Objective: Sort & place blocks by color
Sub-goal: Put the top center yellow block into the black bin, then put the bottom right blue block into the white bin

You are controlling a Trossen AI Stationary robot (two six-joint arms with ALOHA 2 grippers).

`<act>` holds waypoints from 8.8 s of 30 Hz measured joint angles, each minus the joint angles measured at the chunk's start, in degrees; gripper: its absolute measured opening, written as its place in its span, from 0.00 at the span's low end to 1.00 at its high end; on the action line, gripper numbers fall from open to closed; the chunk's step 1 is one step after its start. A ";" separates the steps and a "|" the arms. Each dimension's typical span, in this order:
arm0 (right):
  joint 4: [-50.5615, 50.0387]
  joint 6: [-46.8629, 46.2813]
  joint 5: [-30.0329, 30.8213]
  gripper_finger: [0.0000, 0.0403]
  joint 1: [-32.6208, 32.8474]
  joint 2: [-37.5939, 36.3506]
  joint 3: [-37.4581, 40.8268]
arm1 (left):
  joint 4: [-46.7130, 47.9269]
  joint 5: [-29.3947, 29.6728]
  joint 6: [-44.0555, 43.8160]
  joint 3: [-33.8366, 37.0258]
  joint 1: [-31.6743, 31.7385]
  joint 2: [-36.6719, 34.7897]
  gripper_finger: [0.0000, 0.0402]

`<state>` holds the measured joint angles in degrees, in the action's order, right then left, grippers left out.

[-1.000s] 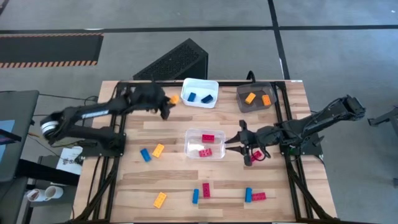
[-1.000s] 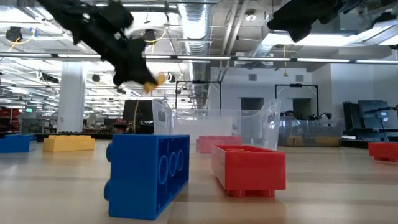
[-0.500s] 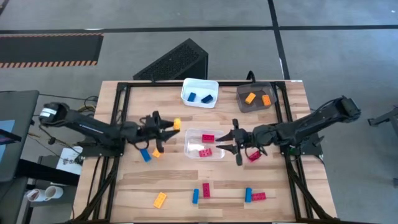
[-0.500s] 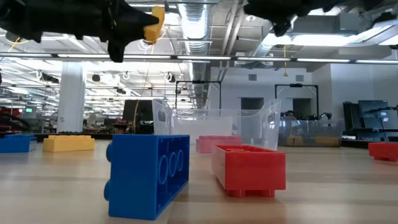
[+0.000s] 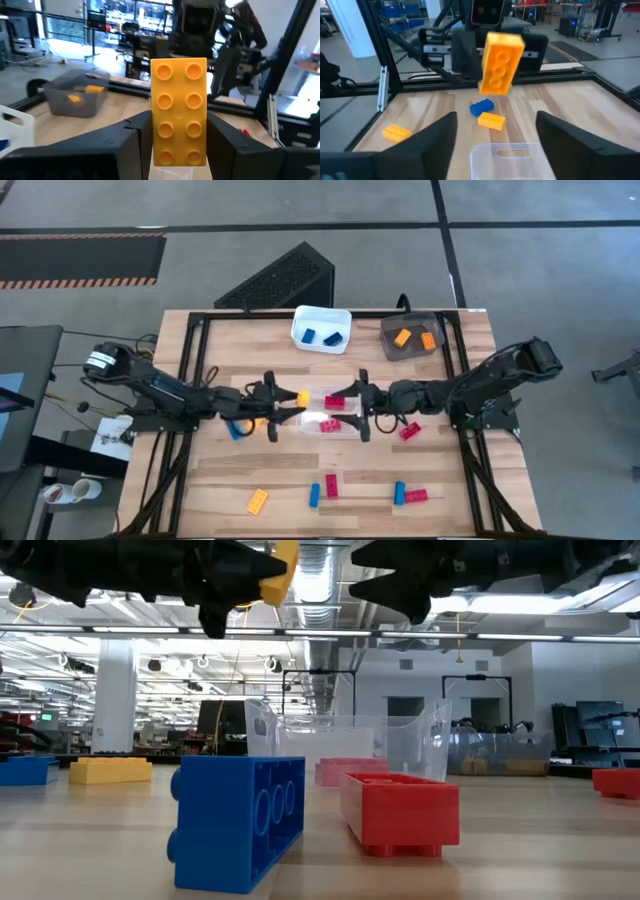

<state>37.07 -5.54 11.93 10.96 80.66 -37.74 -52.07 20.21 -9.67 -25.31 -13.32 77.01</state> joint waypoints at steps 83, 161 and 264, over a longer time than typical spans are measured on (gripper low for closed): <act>-52.54 -6.08 22.76 0.36 -26.74 -25.52 0.00 | 31.94 22.08 -2.19 -16.38 -5.84 1.42 0.57; -64.43 1.40 -10.59 0.67 24.81 -5.00 -7.10 | -9.16 4.49 6.98 -2.54 -6.82 1.33 0.54; -58.92 1.57 -17.91 0.62 19.52 14.32 -15.43 | -7.30 4.26 4.49 -2.63 -6.84 1.31 0.54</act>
<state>-21.85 -3.97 -5.98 30.48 94.98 -53.17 -59.37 24.47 -5.18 -27.94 -20.16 78.32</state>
